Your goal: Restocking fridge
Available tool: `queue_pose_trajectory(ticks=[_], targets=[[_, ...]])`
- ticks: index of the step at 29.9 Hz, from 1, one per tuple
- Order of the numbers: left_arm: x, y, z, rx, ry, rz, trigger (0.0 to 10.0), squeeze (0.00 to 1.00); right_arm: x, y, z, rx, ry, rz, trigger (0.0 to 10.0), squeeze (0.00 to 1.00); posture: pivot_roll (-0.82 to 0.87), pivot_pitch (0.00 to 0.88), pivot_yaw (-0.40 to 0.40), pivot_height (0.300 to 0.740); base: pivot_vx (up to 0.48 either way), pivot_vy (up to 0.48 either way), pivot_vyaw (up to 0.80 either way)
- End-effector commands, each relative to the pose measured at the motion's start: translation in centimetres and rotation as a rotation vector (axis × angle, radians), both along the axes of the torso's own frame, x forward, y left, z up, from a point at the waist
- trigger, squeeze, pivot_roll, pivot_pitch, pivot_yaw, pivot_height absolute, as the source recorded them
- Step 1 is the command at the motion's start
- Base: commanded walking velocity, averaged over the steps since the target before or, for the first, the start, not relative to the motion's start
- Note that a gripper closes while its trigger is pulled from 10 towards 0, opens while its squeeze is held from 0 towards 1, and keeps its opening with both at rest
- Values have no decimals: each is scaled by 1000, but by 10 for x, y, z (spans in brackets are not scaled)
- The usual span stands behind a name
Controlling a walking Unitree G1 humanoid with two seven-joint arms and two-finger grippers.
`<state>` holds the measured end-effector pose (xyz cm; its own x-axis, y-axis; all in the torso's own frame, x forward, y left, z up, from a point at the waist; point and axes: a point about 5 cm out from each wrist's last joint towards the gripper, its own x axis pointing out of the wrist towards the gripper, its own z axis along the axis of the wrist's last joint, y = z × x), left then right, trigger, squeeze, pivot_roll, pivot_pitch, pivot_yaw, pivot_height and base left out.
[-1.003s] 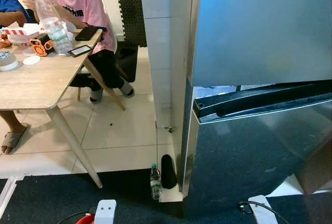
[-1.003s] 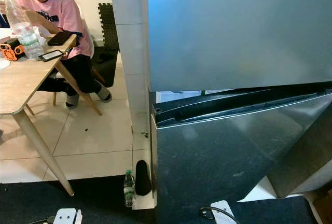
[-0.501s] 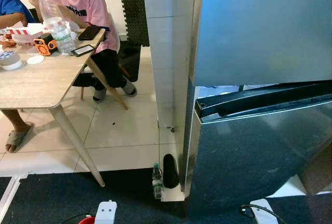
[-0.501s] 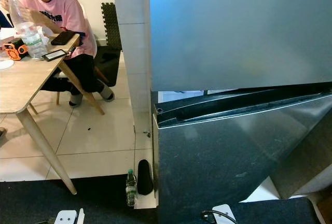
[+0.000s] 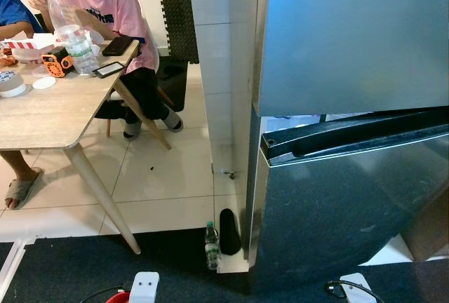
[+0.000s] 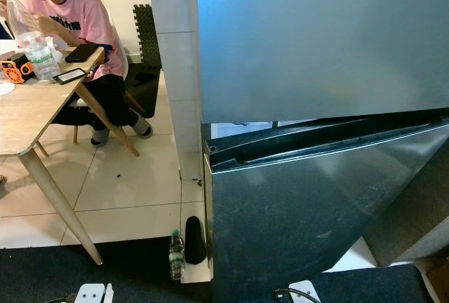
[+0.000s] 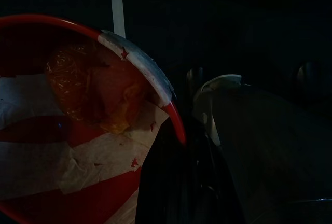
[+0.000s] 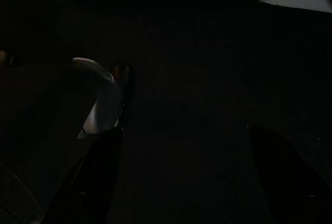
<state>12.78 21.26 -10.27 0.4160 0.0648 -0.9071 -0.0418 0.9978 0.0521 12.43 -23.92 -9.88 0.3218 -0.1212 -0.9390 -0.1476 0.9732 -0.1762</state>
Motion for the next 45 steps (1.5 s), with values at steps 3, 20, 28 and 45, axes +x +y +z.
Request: queue_pose_trajectory(ticks=[3,20,28,45], targets=[[-3,2,0,6,8,-5,10000,0,9,2,2,-7,-31,8,10000,0,-15,0,23,740,0,0,0],[-6,3,-1,5,17,0,10000,0,10,4,2,-4,-30,-2,10000,0,-13,0,26,740,0,0,0],[-8,3,-2,7,22,0,10000,0,10,8,1,5,-28,-9,10000,0,-13,0,24,740,0,0,0],[-6,1,-2,2,22,-4,10000,0,9,11,0,11,-23,-9,10000,0,-17,0,23,740,0,0,0]])
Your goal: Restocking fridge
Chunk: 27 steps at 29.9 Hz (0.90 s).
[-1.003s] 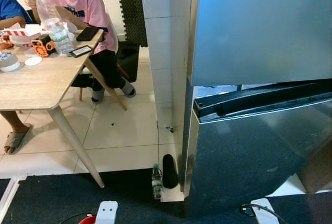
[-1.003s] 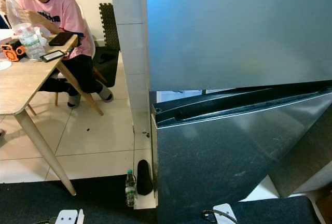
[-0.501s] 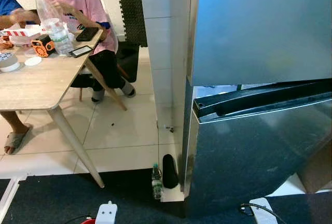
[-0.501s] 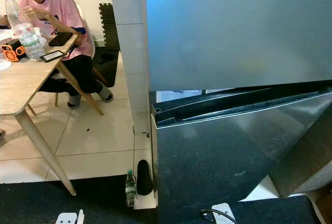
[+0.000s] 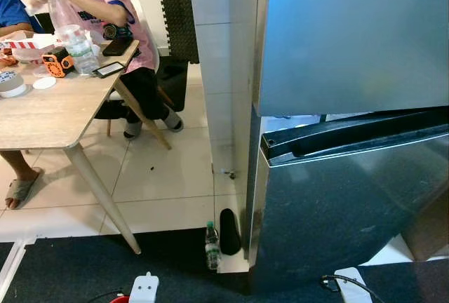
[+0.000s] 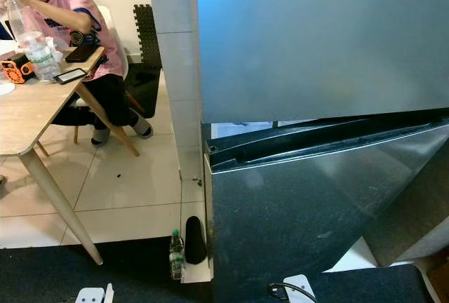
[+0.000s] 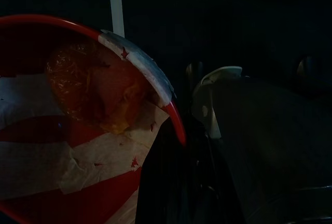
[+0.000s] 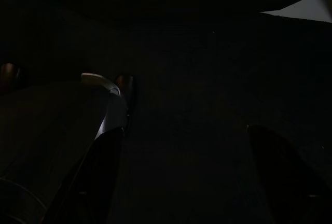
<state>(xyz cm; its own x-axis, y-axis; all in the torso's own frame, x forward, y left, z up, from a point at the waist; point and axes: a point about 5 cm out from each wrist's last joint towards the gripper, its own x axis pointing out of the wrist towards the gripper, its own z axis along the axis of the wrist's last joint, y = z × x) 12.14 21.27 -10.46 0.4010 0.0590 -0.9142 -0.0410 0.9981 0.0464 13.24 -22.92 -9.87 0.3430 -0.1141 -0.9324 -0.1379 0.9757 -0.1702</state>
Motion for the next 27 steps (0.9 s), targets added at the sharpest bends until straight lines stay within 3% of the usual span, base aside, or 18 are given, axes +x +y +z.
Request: queue_pose_trajectory(ticks=[1,27], targets=[[0,1,0,9,5,-4,10000,0,1,1,0,2,1,-4,10000,0,-17,0,23,740,0,0,0],[1,3,1,16,2,6,10000,0,1,2,0,6,3,3,10000,0,-14,0,32,740,0,0,0]])
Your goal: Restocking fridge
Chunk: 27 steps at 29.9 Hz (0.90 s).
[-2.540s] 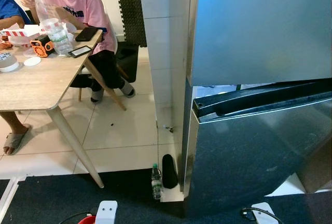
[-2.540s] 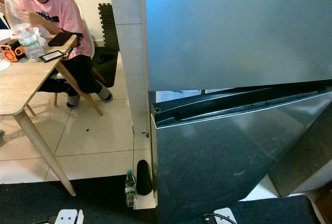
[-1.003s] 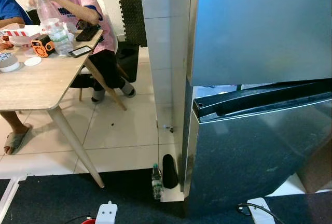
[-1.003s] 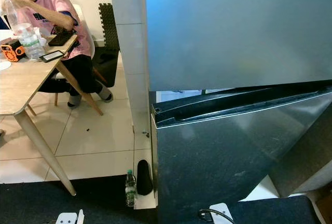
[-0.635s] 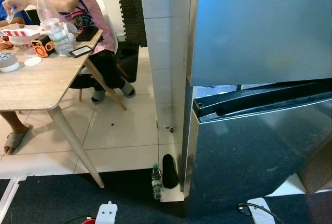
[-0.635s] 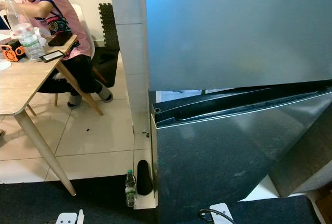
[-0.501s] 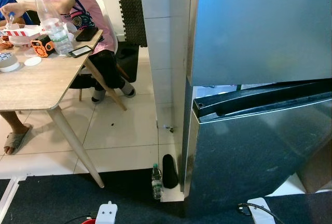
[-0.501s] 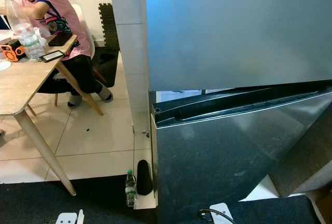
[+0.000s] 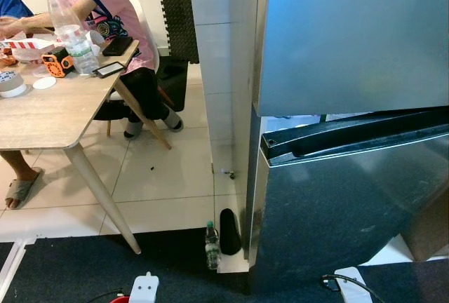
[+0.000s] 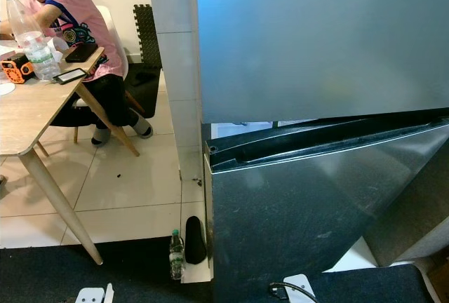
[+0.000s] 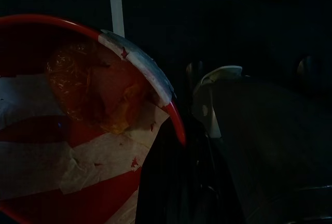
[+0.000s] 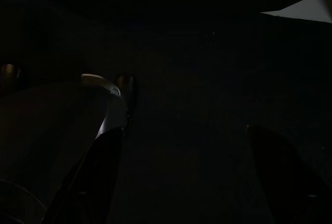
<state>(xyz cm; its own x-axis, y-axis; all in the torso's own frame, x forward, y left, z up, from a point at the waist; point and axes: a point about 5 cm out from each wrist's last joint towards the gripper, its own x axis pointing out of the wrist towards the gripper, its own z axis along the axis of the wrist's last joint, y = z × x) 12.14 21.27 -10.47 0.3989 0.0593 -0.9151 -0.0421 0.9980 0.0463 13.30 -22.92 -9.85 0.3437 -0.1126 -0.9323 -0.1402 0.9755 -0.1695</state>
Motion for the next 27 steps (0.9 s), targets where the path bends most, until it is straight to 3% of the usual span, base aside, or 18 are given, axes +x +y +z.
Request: queue_pose_trajectory(ticks=[1,27], targets=[[1,4,1,16,-1,5,10000,0,0,2,0,5,4,0,10000,0,-14,0,32,740,0,0,0],[5,2,2,9,-9,12,10000,0,1,-1,1,-2,1,0,10000,0,-24,0,27,740,0,0,0]])
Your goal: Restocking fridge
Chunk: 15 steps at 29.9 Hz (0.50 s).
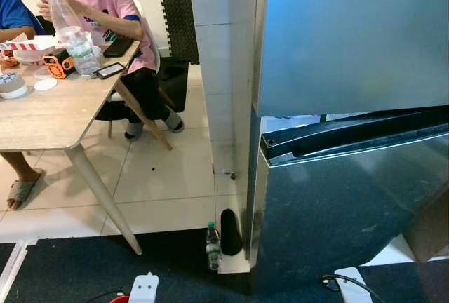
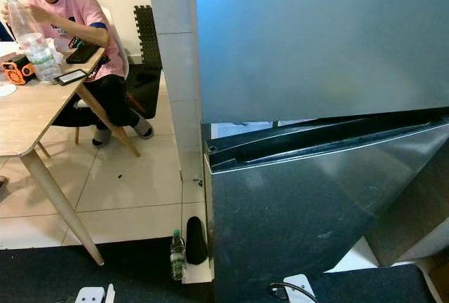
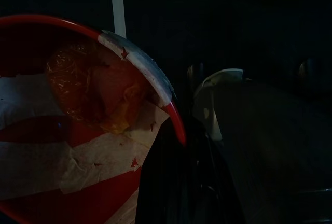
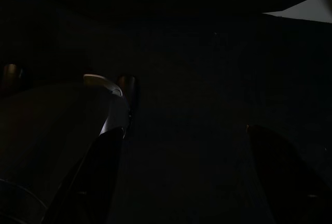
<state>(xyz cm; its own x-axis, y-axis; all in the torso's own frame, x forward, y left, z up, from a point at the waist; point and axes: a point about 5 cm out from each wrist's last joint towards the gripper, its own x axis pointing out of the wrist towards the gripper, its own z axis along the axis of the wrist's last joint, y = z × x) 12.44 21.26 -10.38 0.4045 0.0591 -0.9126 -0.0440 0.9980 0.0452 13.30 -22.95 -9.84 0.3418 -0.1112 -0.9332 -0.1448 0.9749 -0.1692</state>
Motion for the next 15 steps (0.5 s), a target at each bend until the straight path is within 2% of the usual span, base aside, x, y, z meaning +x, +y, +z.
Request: queue_pose_trajectory(ticks=[1,15], targets=[[2,2,1,10,-2,11,10000,0,1,-1,0,-2,-1,-4,10000,0,-24,0,27,740,0,0,0],[0,1,0,5,12,9,10000,0,1,-1,0,-1,1,-3,10000,0,-26,0,30,740,0,0,0]])
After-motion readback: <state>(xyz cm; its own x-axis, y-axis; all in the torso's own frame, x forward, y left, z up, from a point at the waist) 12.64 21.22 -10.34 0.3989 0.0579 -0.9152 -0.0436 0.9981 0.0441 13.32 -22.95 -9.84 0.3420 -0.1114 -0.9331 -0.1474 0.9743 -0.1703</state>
